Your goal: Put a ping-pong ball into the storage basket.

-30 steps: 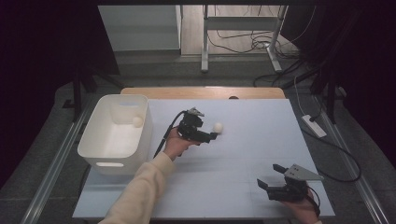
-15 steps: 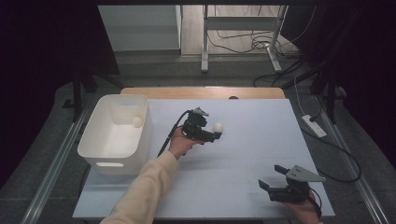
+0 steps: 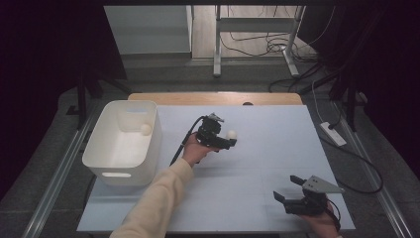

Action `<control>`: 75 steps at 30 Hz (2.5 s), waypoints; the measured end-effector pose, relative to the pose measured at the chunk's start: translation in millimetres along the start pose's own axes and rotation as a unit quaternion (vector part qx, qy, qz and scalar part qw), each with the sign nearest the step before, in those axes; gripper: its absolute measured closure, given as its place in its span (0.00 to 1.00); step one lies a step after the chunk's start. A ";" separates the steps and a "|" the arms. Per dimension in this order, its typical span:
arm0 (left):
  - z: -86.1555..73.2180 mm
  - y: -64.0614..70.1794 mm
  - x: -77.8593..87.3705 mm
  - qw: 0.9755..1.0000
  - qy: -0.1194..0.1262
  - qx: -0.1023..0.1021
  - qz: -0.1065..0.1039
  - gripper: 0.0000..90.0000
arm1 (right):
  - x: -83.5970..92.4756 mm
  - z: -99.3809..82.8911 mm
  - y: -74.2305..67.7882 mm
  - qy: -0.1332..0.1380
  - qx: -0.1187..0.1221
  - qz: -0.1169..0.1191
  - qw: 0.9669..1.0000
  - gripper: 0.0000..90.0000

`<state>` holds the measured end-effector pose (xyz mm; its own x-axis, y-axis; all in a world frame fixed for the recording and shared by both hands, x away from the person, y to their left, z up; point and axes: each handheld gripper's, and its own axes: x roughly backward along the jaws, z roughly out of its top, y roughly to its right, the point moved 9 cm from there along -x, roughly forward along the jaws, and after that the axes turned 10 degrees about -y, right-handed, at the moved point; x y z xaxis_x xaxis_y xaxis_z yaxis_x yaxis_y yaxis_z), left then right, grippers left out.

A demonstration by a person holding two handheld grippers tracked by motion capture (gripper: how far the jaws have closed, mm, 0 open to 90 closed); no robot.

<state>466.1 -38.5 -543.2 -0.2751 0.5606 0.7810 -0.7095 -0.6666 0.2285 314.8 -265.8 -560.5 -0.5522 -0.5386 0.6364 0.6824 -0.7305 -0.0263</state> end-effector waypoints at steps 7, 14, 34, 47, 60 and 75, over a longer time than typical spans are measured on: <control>2.2 -4.8 -9.2 1.000 -0.007 0.009 0.002 0.17 | 1.3 -0.5 1.1 0.001 -0.002 -0.001 1.000 0.13; 3.5 -6.0 -16.4 1.000 -0.012 0.009 0.003 0.17 | 0.9 1.0 -2.0 0.001 0.004 0.000 1.000 0.13; 8.1 -7.5 -36.6 1.000 -0.021 0.003 0.023 0.17 | -0.1 0.9 -2.2 0.000 0.003 0.004 1.000 0.13; 12.6 -8.1 -47.4 0.999 -0.022 0.004 0.028 0.19 | 0.3 0.3 -0.6 -0.001 0.003 0.002 1.000 0.13; 16.0 -13.3 -53.3 0.999 -0.022 0.008 0.033 0.22 | 0.1 0.6 -0.3 0.001 0.002 0.003 1.000 0.13; 16.7 -19.4 -58.3 0.999 -0.024 0.016 0.033 0.32 | 0.7 0.5 0.7 0.002 0.000 0.002 1.000 0.13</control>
<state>506.8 -66.5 -583.4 -0.2886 0.4907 0.8222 -0.6692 -0.7175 0.1933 315.2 -266.5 -559.6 -0.5508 -0.5438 0.6332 0.6846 -0.7283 -0.0299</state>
